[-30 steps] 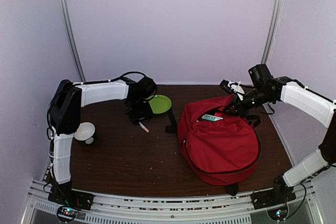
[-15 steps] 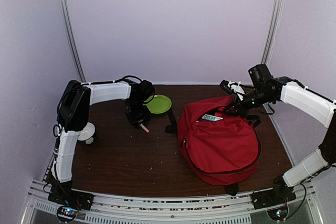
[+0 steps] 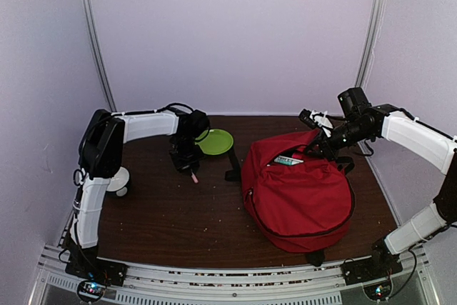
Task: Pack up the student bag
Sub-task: Move the pen to the center of the board.
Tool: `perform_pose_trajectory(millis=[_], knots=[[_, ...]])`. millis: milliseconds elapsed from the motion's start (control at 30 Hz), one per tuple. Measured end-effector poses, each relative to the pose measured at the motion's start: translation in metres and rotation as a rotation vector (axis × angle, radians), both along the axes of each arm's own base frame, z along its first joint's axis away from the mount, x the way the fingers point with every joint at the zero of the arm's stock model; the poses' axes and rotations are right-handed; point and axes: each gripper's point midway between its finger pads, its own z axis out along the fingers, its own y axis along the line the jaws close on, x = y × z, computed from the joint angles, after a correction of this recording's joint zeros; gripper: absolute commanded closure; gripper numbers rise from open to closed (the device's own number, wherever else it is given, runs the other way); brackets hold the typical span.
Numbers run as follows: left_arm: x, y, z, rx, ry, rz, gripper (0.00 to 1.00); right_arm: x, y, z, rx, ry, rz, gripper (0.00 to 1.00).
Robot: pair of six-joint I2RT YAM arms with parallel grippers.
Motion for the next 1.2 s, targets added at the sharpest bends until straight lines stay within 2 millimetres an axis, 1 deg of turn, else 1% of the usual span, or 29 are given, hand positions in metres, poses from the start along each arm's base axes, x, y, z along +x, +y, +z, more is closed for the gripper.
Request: perform_pose_trajectory(millis=[67,133,233,333,400,500,567,633,700,733,800,867,900,933,967,1033,1100,1133,1200], knots=[[-0.005,0.003,0.000,0.005,0.004,-0.027,0.98,0.000,0.000,0.000,0.001,0.001,0.002,1.00],[-0.014,0.009,-0.001,0.015,0.013,-0.053,1.00,-0.001,0.000,0.000,0.002,0.002,0.003,1.00],[-0.034,0.019,0.000,0.035,0.030,-0.131,1.00,-0.001,0.001,0.000,0.003,0.002,0.006,1.00],[-0.062,0.024,0.001,0.086,0.049,-0.279,1.00,-0.002,0.001,0.000,0.005,0.004,0.008,1.00],[-0.081,0.020,0.003,0.128,0.044,-0.404,1.00,-0.002,0.001,0.000,0.005,0.005,0.010,1.00],[-0.112,-0.002,0.013,0.157,0.002,-0.631,1.00,-0.002,0.001,-0.001,0.004,0.009,0.013,1.00],[-0.138,-0.019,0.014,0.146,-0.022,-0.788,1.00,-0.002,0.001,-0.002,0.004,0.013,0.014,1.00],[-0.163,-0.025,0.007,0.129,-0.017,-0.899,1.00,-0.002,0.001,-0.003,0.003,0.016,0.014,1.00],[-0.186,-0.020,-0.005,0.120,0.012,-0.980,0.99,-0.003,0.001,-0.003,0.003,0.018,0.014,1.00],[-0.190,-0.022,-0.003,0.109,-0.006,-1.010,0.96,-0.003,0.001,-0.003,0.004,0.018,0.014,1.00],[-0.199,-0.018,-0.002,0.105,-0.011,-1.050,0.83,-0.003,0.001,-0.004,0.003,0.021,0.014,1.00],[-0.204,-0.015,0.001,0.114,-0.020,-1.087,0.63,-0.003,0.002,-0.004,0.004,0.024,0.016,1.00],[-0.204,-0.014,0.007,0.119,-0.040,-1.097,0.52,-0.003,0.002,-0.005,0.005,0.025,0.016,1.00],[-0.202,-0.015,0.014,0.124,-0.069,-1.108,0.46,-0.003,0.002,-0.005,0.006,0.028,0.017,1.00],[-0.197,-0.017,0.028,0.128,-0.118,-1.102,0.44,-0.004,0.002,-0.006,0.006,0.030,0.018,1.00],[-0.184,-0.018,0.051,0.140,-0.197,-1.080,0.44,-0.003,0.002,-0.006,0.006,0.034,0.018,1.00],[-0.165,-0.017,0.074,0.137,-0.267,-1.014,0.46,-0.004,0.002,-0.007,0.006,0.034,0.018,1.00],[-0.152,-0.014,0.084,0.130,-0.293,-0.955,0.47,-0.003,0.002,-0.006,0.006,0.034,0.018,1.00],[-0.131,-0.001,0.090,0.115,-0.297,-0.850,0.50,-0.004,0.003,-0.006,0.006,0.034,0.019,1.00]])
